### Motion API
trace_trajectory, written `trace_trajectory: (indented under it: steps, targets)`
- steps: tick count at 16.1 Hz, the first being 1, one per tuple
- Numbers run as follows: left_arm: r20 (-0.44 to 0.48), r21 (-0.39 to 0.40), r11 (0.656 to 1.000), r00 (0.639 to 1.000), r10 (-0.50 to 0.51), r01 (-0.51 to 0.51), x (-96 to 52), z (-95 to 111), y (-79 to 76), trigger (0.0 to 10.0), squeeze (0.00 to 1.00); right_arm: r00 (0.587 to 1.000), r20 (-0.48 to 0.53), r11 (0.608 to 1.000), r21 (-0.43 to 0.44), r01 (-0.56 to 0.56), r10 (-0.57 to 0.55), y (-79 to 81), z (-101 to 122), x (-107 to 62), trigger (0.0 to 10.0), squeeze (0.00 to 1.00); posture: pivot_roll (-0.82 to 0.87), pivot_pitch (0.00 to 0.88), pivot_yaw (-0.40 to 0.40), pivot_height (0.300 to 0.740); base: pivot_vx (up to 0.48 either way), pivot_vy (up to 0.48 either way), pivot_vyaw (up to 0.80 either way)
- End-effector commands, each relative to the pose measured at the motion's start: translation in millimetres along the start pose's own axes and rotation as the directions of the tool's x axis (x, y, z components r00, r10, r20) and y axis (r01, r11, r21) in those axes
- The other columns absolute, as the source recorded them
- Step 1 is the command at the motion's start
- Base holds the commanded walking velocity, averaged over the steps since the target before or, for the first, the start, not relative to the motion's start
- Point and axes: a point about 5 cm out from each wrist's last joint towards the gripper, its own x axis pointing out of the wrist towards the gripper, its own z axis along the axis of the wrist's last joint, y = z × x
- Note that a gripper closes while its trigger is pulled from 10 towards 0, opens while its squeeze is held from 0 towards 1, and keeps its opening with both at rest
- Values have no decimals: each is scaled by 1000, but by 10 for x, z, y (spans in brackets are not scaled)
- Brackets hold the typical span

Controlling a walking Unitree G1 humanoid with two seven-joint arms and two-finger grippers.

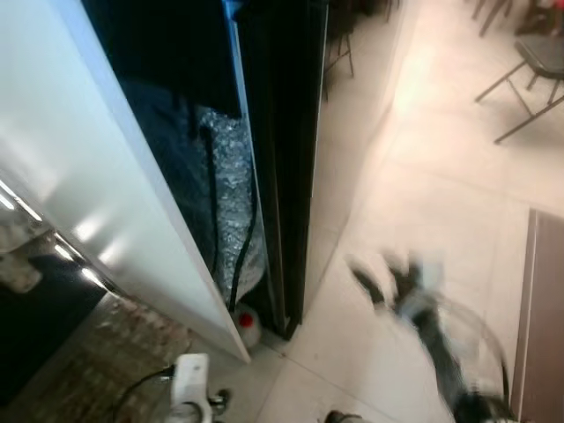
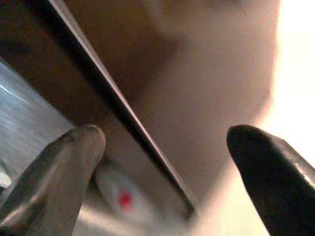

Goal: Restocking fridge

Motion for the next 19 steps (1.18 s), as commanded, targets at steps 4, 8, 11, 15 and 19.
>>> trace_trajectory:
  steps: [4, 8, 11, 15, 19]
  targets:
    - [-8, 25, 1000, 1000, 2, -2, 30, 109, -122, 10000, 0, 847, -406, 930, -20, 368, -344, -188, -937, -482, 10000, 0, -114, 120, 78, 740, 0, 0, 0]
    - [-30, 31, 999, 999, 38, -37, 3, -16, 11, 10000, 0, 759, -491, 875, -13, 484, -427, -80, -1345, -745, 10000, 0, -103, 130, 86, 740, 0, 0, 0]
    - [-36, 81, 996, 999, 30, -27, 3, -24, -2, 10000, 0, 738, -516, 874, -45, 484, -435, -51, -1411, -788, 10000, 0, -111, 135, 85, 740, 0, 0, 0]
    - [-35, 91, 996, 999, 8, -5, 4, -27, -39, 10000, 0, 749, -495, 867, -19, 498, -441, 2, -1397, -727, 10000, 0, -110, 123, 79, 740, 0, -315, 0]
    - [-41, 97, 995, 999, 10, -6, 1, -42, -20, 10000, 0, 741, -489, 863, -48, 504, -460, -33, -1369, -723, 10000, 0, -115, 115, 80, 740, 0, -423, 0]
